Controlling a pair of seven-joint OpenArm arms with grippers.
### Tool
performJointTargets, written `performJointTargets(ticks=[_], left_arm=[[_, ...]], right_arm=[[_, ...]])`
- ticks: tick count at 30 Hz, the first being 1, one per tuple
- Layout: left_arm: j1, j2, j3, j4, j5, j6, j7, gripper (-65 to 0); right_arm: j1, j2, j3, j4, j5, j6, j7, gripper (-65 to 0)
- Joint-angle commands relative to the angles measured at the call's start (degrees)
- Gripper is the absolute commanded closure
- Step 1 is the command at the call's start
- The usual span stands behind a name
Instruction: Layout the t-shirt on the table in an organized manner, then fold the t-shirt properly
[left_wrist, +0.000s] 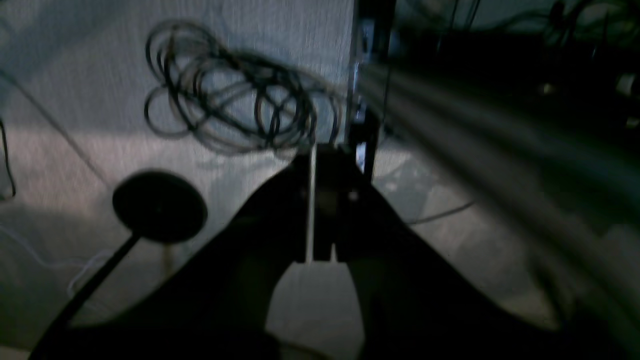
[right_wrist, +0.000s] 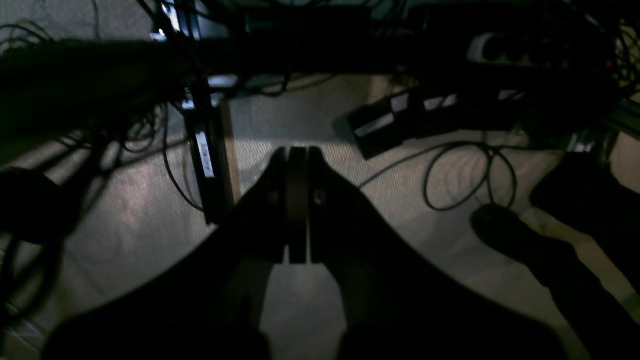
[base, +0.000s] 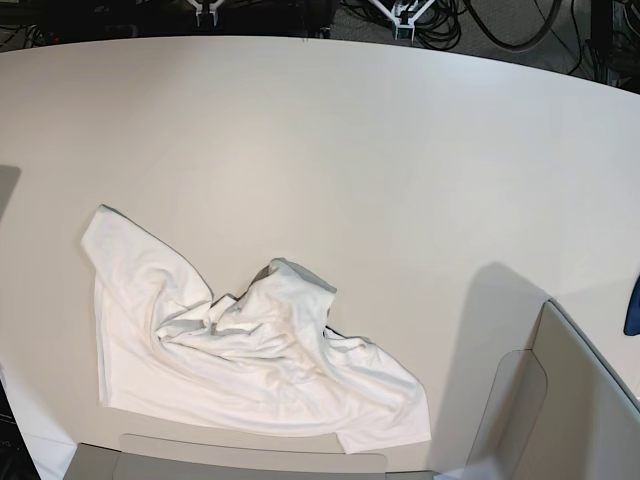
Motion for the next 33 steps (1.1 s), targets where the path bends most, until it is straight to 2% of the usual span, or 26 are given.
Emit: performJointTargets(ticks=[1,8,15,21,29,31,33], left_arm=[[1.2,0.1,-0.1,1.9,0.0,-0.1,-1.1,0.0],[11.7,0.0,-0.1,16.0,0.0,-0.1,-1.0,0.0],[23.6,-1.5,0.4,34.2,-0.1,-0.1,-0.9,0.0],[31.3,-5.5,0.4,48.8,-0.1,-0.1,-0.9,0.0],[40.8,-9.0,0.5,68.1,-0.2,-0.2,2.4,0.0],[43.1,-9.2,0.5,73.0,-1.4,-0.3,2.8,0.0],[45.3,-10.9,0.8,76.8,-3.7,-0.3,3.5,0.0]], right_arm=[[-1.7,0.3,0.1,1.8,0.2,-0.1,0.8,-0.2],[-11.4,0.4,0.1,13.2,0.0,-0.1,0.8,-0.1],[-21.1,4.5,0.1,26.8,0.2,-0.2,0.7,0.0],[-28.4,8.0,0.5,38.5,0.4,-0.3,0.7,0.0],[-36.7,8.4,5.5,53.7,0.4,-0.2,0.7,0.0],[-38.8,8.4,5.9,57.9,0.4,-0.2,0.7,0.0],[-41.0,8.4,6.0,61.3,0.4,-0.2,0.7,0.0]])
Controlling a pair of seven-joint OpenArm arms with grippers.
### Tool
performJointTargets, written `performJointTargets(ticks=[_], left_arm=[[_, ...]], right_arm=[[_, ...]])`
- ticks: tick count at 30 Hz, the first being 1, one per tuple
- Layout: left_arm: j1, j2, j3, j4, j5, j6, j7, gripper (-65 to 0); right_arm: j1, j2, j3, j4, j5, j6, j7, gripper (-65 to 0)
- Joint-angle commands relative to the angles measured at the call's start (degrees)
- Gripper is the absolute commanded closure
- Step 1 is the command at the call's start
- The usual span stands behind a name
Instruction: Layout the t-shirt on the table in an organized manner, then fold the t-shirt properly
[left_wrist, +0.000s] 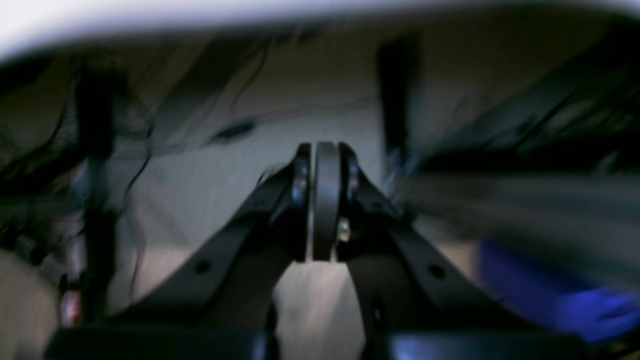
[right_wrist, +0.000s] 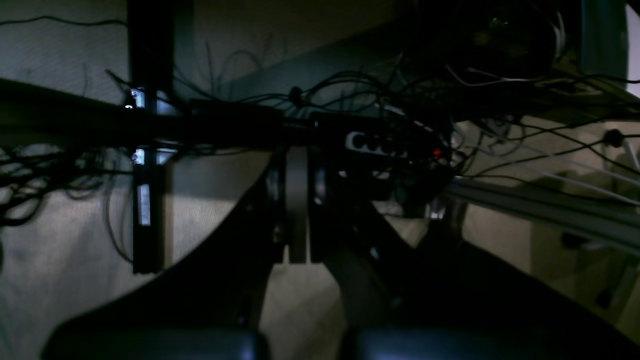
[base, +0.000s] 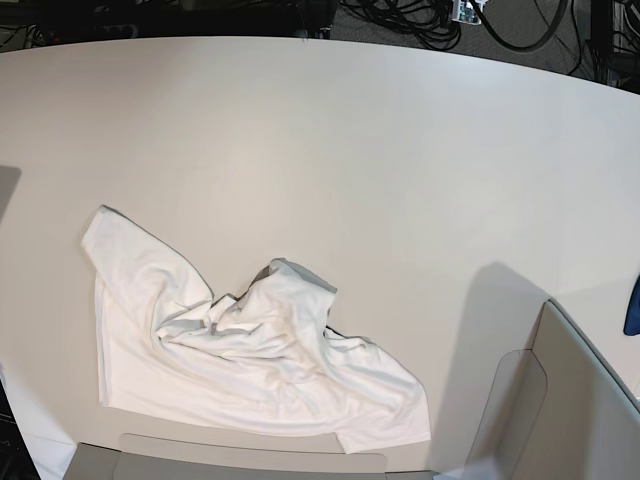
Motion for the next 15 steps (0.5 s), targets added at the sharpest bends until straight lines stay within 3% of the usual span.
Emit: performJointTargets(ticks=[1,8,12,15], left_arm=[[2.3,-1.6,0.8,2.4,-1.3,0.3,-0.1,0.0],[3.8,-10.7,5.2,10.7,-11.9,0.3,2.7,0.0],[3.3,-13.7,6.8,11.6,-16.7,0.3,2.7,0.0],[0.9,-14.0,6.9,12.1,-19.3,0.3,2.7,0.0]], right_arm=[[-2.2,0.4,0.3,2.5,0.1,-0.2,1.1,0.0],[-4.7,0.4,2.6,12.9,0.1,-0.2,1.1,0.0],[-3.1,0.4,3.6,17.4,0.0,-0.1,1.1,0.0],[-1.1,1.4,3.4,19.9,0.0,-0.1,1.1,0.0]])
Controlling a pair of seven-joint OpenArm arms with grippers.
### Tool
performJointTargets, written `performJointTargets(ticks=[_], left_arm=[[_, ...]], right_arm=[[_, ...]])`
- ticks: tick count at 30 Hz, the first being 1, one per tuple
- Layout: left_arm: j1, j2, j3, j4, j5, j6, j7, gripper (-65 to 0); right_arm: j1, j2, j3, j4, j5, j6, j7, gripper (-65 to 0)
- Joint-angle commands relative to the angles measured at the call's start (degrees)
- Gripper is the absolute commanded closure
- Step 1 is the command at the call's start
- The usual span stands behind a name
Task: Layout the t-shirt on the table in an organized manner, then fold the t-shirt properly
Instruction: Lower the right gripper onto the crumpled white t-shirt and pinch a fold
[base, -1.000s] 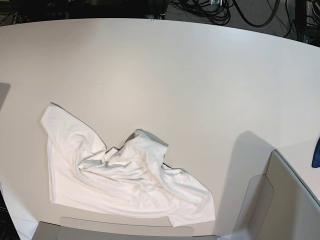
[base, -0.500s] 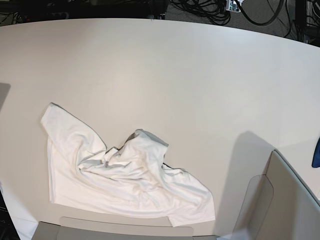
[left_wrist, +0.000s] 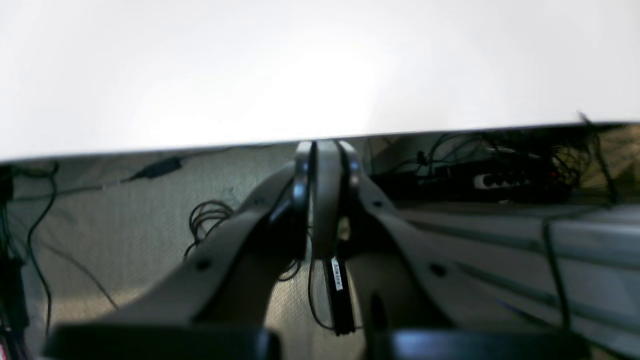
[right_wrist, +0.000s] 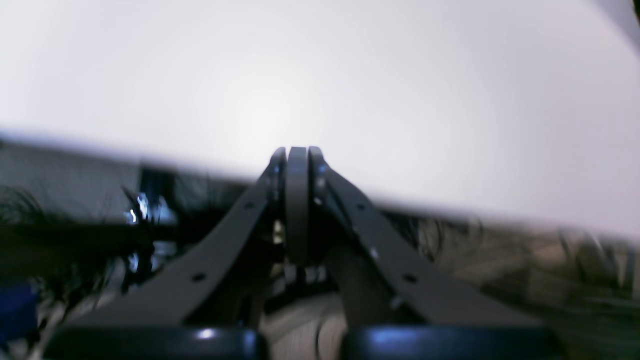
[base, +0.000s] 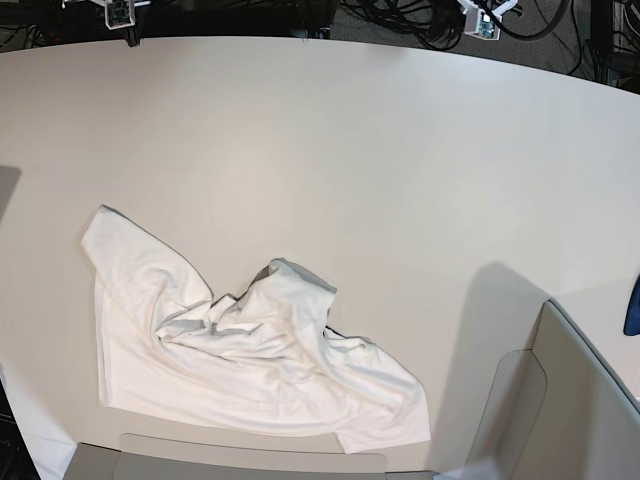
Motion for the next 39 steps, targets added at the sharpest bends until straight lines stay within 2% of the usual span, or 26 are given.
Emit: performJointTargets(ticks=[1,5,13,20,24,27,33,36,39], left_arm=[[-0.3,-0.1,0.1,1.4,-0.4,-0.6,-1.7,0.0],[-1.7,-0.1,0.6,2.8,-0.4,-0.6,-0.9,0.0],[-8.2,0.0,2.6,4.5,-0.4,-0.6,7.5,0.0],[-12.9,0.0,6.4,4.6,-0.4,-0.6,8.3,0.0],[-15.7,0.0,7.6,4.6,-0.4,-0.6,8.4,0.0],[-17.3,0.0,7.8,4.6,-0.4,-0.6,8.4,0.0],[-19.4,0.0,7.6,4.6,-0.4,-0.6,8.4,-0.1],[-19.7,0.1,7.3,4.6,-0.4,-0.6,8.4,-4.0],[-20.4,0.1,7.3,4.5,-0.4,-0.6,8.4,-8.9]], right_arm=[[0.1,0.8,0.0,1.2,0.2,-0.4,1.4,0.0],[4.5,0.3,0.0,1.4,0.2,-0.4,1.0,0.0],[13.4,0.2,-1.7,1.3,-0.1,-0.4,1.0,0.0],[22.4,0.3,-4.5,1.3,-0.1,-0.4,0.2,0.0],[30.8,0.0,-7.8,1.1,0.2,-0.4,-9.9,-13.8],[38.6,-1.5,-10.6,1.1,-0.2,-0.5,-19.4,-24.7],[53.1,-2.6,-18.5,0.9,-0.2,-0.4,-32.1,-26.8],[59.1,-2.7,-23.9,0.0,-0.2,-0.4,-37.1,-27.0],[63.6,-2.9,-27.6,-4.4,-0.2,-0.6,-38.9,-27.0]])
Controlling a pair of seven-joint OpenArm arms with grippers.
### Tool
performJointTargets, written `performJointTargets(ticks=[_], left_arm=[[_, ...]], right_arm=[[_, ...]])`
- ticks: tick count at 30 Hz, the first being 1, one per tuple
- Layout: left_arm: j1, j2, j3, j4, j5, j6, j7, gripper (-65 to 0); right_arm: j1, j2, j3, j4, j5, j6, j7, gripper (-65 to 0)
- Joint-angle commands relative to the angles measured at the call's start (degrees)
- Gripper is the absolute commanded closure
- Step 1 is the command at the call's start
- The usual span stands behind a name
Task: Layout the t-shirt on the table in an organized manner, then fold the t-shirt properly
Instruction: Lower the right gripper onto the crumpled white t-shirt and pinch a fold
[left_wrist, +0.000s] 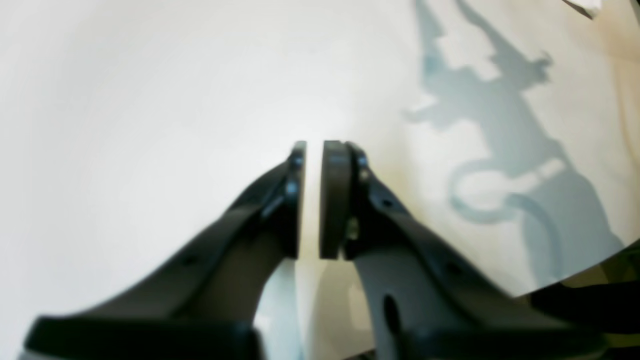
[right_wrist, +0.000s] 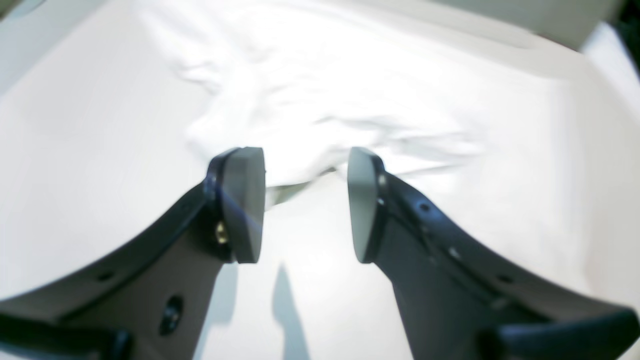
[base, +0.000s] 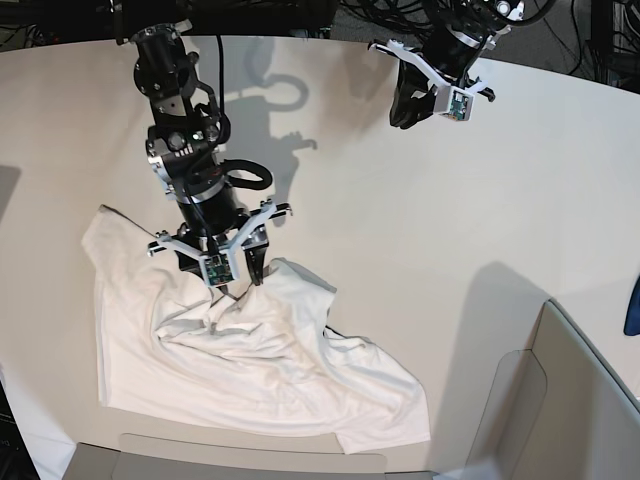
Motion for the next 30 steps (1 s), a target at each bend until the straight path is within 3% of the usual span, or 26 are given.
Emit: performJointTargets(ticks=[1,6,15,25,30], left_arm=[[0.0,-0.2,-0.3,0.9,-0.1,-0.2,-1.1,-10.0],[-0.4,-0.2,-0.3,0.8,-0.1,-0.1,-1.1,-11.5],[-1.6,-0.1,-0.2,0.8,-0.1,-0.1,-1.1,-11.5],[-1.6,-0.1,0.0,0.8,-0.1,-0.1,-1.1,-11.5],[-1.6,-0.1,0.0,0.8,-0.1,-0.1,-1.1,-11.5]], right_arm=[[2.2,-0.2,-0.5,-1.2,-0.3,-0.5,1.0,-27.0],[6.5,-2.6,-3.1,-10.7,-1.0,-0.7,0.7,-27.1],[8.5,-8.2,-9.0,-17.7,-18.0,-0.7,0.7,-42.6],[15.2,-14.4,-9.0,-33.2,-27.2,-0.6,1.2,-43.0],[18.1,-14.8,-9.0,-35.6,-27.6,-0.7,1.2,-43.0]])
